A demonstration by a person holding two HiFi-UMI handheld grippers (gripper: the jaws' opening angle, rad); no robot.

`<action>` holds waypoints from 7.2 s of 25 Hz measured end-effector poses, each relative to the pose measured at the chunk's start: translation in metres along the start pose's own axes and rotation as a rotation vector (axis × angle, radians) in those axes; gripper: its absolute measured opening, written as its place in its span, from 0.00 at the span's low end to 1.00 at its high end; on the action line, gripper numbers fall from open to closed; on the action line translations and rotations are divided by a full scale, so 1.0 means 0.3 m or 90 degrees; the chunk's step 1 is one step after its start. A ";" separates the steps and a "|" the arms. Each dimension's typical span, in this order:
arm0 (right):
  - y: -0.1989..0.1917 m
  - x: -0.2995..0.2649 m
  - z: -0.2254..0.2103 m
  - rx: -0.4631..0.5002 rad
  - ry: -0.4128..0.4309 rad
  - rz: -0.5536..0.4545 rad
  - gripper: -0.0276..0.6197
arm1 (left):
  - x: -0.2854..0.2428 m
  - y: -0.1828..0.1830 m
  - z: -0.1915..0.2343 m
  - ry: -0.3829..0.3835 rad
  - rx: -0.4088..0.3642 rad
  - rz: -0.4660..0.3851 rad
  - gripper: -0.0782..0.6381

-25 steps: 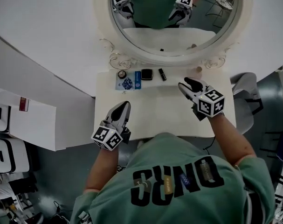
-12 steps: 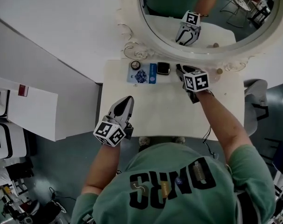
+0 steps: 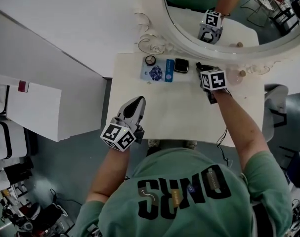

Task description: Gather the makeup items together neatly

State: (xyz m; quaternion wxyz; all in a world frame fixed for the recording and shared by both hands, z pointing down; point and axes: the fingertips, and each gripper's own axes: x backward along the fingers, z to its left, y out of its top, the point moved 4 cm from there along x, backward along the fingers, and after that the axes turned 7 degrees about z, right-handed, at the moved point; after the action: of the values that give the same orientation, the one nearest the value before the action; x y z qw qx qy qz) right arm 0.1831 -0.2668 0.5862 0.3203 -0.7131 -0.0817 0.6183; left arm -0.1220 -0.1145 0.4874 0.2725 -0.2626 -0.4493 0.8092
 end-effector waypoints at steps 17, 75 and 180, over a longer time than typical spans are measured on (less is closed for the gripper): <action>-0.139 0.093 0.806 0.290 0.332 -0.017 0.18 | 0.291 -0.027 0.040 0.088 0.011 -0.043 0.11; 0.118 -0.082 0.297 0.416 0.164 -0.093 0.52 | 0.036 -0.030 -0.157 -0.026 -0.017 0.041 0.11; -0.422 0.058 0.615 0.532 0.329 0.089 0.57 | 0.199 -0.134 -0.163 -0.022 0.017 0.029 0.11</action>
State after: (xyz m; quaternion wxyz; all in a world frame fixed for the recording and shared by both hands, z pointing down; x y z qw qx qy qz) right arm 0.0500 -0.0934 0.6366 0.5465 -0.6573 0.3036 0.4208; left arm -0.1237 -0.0274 0.4893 0.2496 -0.2553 -0.4369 0.8256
